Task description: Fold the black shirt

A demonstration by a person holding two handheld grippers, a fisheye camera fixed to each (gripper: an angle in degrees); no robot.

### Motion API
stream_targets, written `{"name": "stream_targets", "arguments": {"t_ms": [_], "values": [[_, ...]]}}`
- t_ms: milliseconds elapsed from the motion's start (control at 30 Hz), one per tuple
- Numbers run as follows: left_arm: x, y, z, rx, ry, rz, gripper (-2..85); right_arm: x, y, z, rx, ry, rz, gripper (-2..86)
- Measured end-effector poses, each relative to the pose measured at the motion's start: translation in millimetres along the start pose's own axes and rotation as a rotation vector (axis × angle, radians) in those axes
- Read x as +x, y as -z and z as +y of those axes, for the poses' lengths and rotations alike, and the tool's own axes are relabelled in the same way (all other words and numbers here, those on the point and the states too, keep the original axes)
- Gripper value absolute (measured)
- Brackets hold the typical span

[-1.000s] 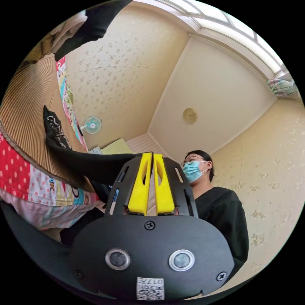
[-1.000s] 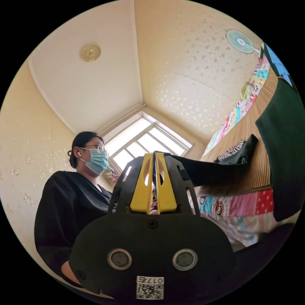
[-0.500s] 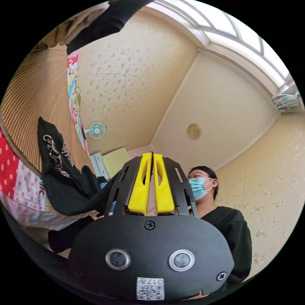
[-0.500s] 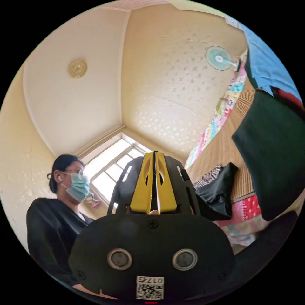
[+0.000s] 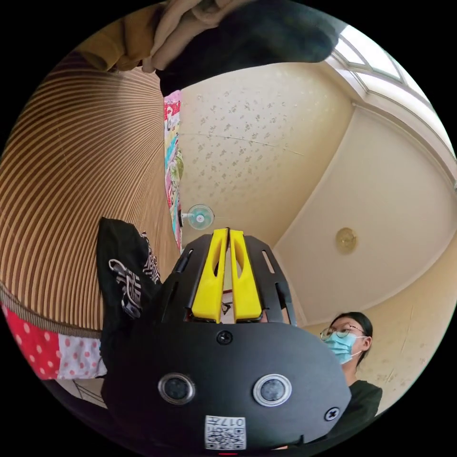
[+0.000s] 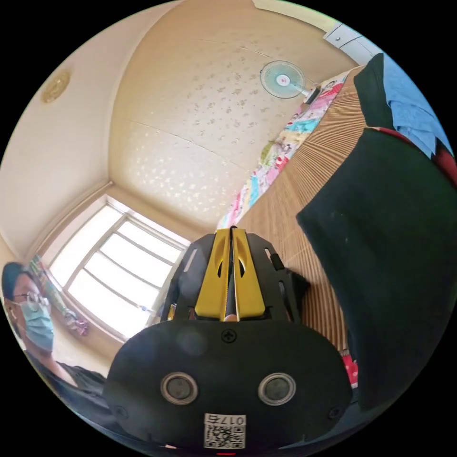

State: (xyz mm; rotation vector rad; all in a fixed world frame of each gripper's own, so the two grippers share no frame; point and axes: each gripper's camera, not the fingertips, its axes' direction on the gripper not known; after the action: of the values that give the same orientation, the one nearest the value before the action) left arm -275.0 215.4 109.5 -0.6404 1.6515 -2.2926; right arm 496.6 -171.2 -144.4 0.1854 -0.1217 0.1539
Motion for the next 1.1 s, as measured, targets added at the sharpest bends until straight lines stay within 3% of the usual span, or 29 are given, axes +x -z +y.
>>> {"name": "stream_targets", "arguments": {"t_ms": [200, 333, 467, 567, 733, 800, 1100], "values": [[-33, -49, -23, 0.070, -0.010, -0.163, 1.1, -3, -106, 0, -0.136, 0.153, 0.386, 4.0], [-55, -63, -16, 0.118, 0.022, -0.181, 10.3, -2, -151, 15, -0.170, 0.192, 0.525, 12.2], [-28, -85, -7, 0.011, -0.132, -0.308, 10.7, -6, -162, 20, -0.195, 0.218, 0.468, 13.0], [2, -116, 0, -0.165, -0.262, -0.452, 10.1, -24, -160, 29, -0.189, 0.277, 0.420, 11.8], [19, -182, 16, -0.399, -0.333, -0.781, 10.0, -41, -191, 57, -0.301, 0.354, 0.416, 10.4], [7, -196, 16, -0.426, -0.275, -0.827, 9.5, -42, -208, 69, -0.355, 0.372, 0.411, 9.8], [-35, -217, 11, -0.502, -0.089, -0.728, 0.9, -65, -309, 135, -0.780, 0.594, 0.340, 10.5]]}}
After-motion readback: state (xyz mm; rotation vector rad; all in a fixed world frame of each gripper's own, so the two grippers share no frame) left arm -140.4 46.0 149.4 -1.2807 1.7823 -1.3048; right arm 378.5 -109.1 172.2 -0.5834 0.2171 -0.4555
